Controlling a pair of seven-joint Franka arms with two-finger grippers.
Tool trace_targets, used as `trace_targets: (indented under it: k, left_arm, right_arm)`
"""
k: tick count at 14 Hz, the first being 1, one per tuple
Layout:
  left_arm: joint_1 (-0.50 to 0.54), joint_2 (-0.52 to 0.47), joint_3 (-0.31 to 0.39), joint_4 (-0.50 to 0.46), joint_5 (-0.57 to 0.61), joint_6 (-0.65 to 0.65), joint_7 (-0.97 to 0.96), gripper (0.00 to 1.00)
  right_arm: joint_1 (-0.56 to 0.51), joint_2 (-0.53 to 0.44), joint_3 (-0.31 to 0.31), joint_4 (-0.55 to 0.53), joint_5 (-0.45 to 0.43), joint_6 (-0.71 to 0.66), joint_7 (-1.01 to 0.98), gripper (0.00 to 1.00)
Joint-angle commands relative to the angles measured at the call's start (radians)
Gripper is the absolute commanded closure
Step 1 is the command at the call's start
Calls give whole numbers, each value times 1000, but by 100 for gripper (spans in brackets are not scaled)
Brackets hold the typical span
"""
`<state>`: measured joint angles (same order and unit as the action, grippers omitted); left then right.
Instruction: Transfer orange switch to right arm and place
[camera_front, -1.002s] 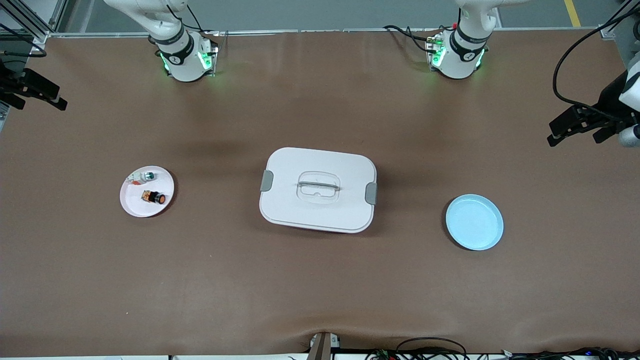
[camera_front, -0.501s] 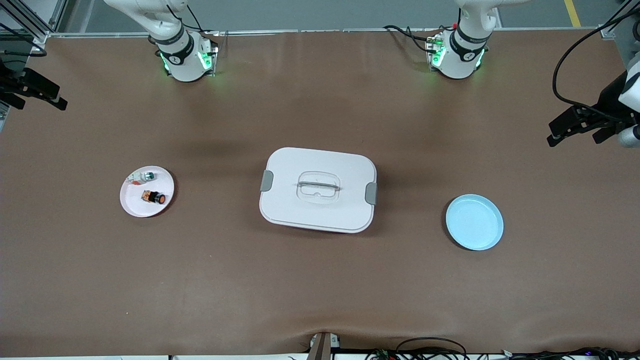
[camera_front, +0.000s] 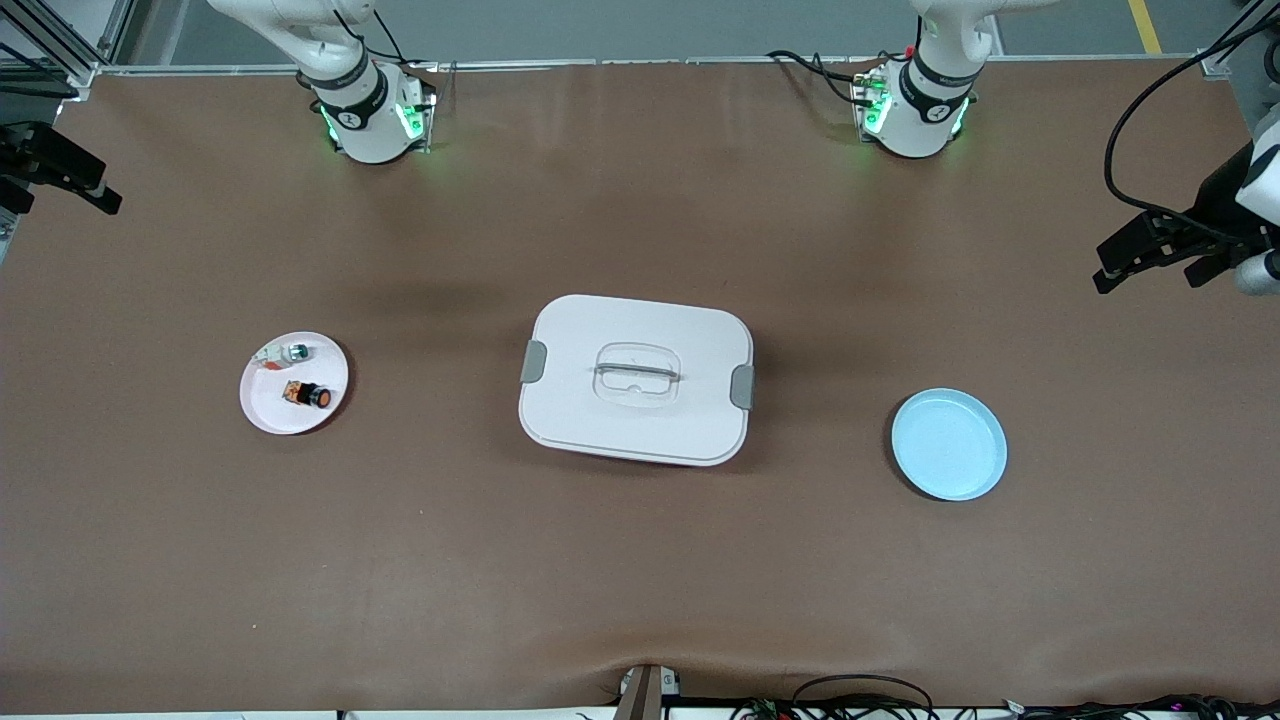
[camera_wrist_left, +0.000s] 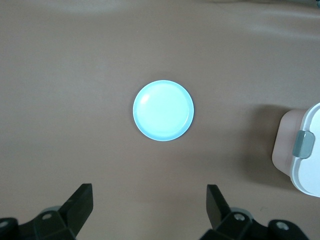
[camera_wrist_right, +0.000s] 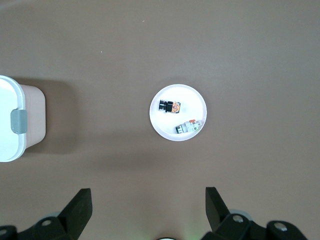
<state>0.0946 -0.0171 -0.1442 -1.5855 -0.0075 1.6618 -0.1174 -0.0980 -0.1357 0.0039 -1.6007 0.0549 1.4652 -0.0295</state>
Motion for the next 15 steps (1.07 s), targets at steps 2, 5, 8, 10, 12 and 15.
trace_targets:
  k: [2, 5, 8, 10, 12, 15]
  left_arm:
    - [-4, 5, 3, 18, -19, 12, 19, 0]
    - [-6, 6, 3, 18, -19, 19, 18, 0]
    - [-3, 8, 3, 19, -19, 18, 21, 0]
    - [5, 8, 5, 21, -17, 18, 21, 0]
    - [2, 9, 6, 24, -16, 18, 15, 0]
    - [-3, 8, 5, 24, -12, 9, 12, 0]
  right_arm:
    - [4, 39, 1, 58, -7, -34, 7, 0]
    - [15, 39, 2, 54, -7, -37, 6, 0]
    - [18, 39, 1, 54, -9, -57, 3, 0]
    - [18, 39, 1, 54, -9, -57, 0, 0]
    - [18, 39, 1, 54, -10, -55, -21, 0]
    - [18, 39, 1, 54, -10, -57, -21, 0]
